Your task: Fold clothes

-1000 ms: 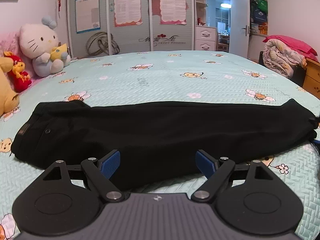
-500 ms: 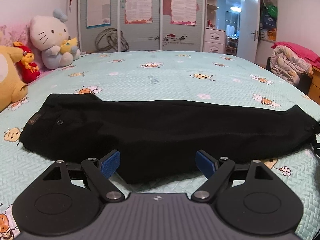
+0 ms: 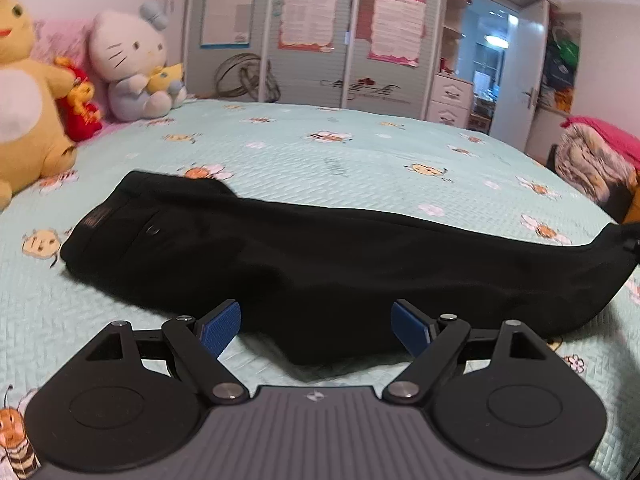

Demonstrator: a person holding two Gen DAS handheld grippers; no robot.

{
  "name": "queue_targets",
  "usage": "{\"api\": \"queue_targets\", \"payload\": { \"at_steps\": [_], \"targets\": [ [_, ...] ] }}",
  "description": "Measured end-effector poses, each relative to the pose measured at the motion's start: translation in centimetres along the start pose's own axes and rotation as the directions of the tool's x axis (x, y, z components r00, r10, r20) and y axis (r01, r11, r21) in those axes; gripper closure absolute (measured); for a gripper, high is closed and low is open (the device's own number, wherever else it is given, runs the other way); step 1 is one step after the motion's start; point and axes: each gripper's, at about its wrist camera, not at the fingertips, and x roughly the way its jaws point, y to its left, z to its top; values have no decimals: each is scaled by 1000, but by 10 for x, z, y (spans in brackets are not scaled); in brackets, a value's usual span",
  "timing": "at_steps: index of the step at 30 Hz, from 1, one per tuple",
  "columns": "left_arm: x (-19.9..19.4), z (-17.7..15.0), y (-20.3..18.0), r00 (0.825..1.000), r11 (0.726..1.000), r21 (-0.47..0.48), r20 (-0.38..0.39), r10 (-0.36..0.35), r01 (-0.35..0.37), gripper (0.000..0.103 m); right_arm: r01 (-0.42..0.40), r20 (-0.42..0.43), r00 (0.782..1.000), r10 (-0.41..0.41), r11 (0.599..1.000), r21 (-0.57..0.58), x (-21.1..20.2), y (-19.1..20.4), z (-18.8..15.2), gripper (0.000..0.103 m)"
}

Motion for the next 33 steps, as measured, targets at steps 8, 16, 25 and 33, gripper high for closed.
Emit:
{"api": "queue_targets", "payload": {
  "at_steps": [8, 16, 25, 33],
  "targets": [
    [-4, -5, 38, 1000, 995, -100, -7, 23, -23, 17, -144, -33, 989, 145, 875, -462, -7, 153, -81, 92],
    [-8, -14, 84, 998, 979, -193, -27, 64, -68, 17, -285, -247, 956, 158, 692, -663, -2, 239, -244, 92],
    [-1, -29, 117, 994, 956, -278, -82, 76, -96, 17, -214, -194, 976, 94, 526, -823, -17, 247, -312, 92],
    [-7, -25, 105, 996, 966, -251, -70, 46, -62, 17, -223, -216, 974, 68, 444, -868, -19, 232, -322, 75]
  ]
}}
